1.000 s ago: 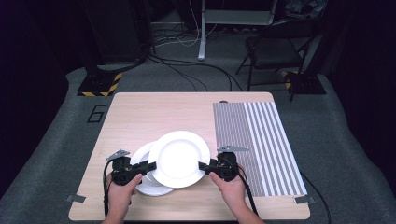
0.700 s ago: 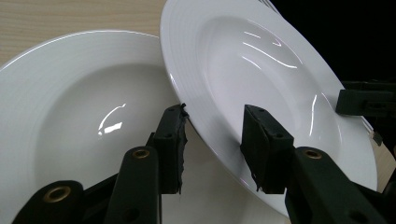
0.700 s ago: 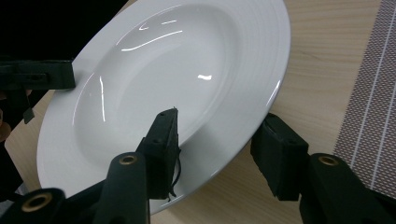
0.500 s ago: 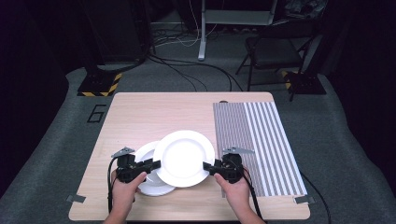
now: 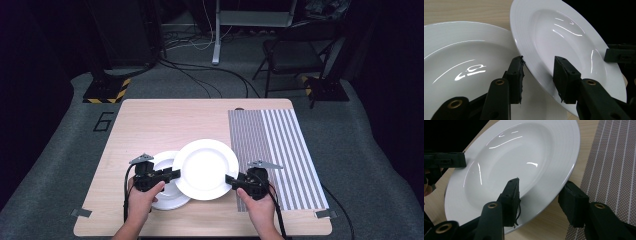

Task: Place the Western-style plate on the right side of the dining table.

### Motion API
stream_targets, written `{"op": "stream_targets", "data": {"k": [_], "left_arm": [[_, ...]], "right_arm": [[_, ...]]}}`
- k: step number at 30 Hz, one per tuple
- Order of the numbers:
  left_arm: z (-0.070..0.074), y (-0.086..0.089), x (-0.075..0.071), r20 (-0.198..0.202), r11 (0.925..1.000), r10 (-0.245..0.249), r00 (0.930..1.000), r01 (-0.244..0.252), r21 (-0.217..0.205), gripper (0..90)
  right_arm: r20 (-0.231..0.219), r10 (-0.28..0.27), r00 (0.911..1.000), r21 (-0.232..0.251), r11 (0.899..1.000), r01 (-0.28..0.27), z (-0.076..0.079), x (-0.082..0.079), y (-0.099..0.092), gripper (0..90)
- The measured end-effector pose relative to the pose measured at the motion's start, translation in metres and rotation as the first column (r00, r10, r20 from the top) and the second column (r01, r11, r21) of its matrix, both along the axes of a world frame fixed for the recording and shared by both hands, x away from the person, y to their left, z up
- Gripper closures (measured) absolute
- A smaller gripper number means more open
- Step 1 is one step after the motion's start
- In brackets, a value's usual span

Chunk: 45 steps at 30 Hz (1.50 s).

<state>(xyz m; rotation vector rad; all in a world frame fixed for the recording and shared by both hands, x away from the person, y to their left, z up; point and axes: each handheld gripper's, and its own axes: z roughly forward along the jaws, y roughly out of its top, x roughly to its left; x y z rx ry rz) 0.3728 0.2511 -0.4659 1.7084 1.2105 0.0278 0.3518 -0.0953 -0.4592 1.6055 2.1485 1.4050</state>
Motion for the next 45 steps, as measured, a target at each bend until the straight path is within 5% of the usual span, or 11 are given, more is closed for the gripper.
{"op": "stream_targets", "data": {"k": [26,45], "left_arm": [[0.002,-0.044,0.022,0.018,0.9898,-0.142,0.9897,0.142,0.001,61.1],[0.002,-0.067,0.029,0.015,0.9807,-0.195,0.9807,0.195,-0.01,61.4]], "right_arm": [[0.015,-0.144,0.9895,0.001,0.99,0.144,0.001,-0.027,-0.04,51.5],[0.022,-0.207,0.978,-0.001,0.978,0.207,0.002,-0.04,-0.057,51.5]]}}
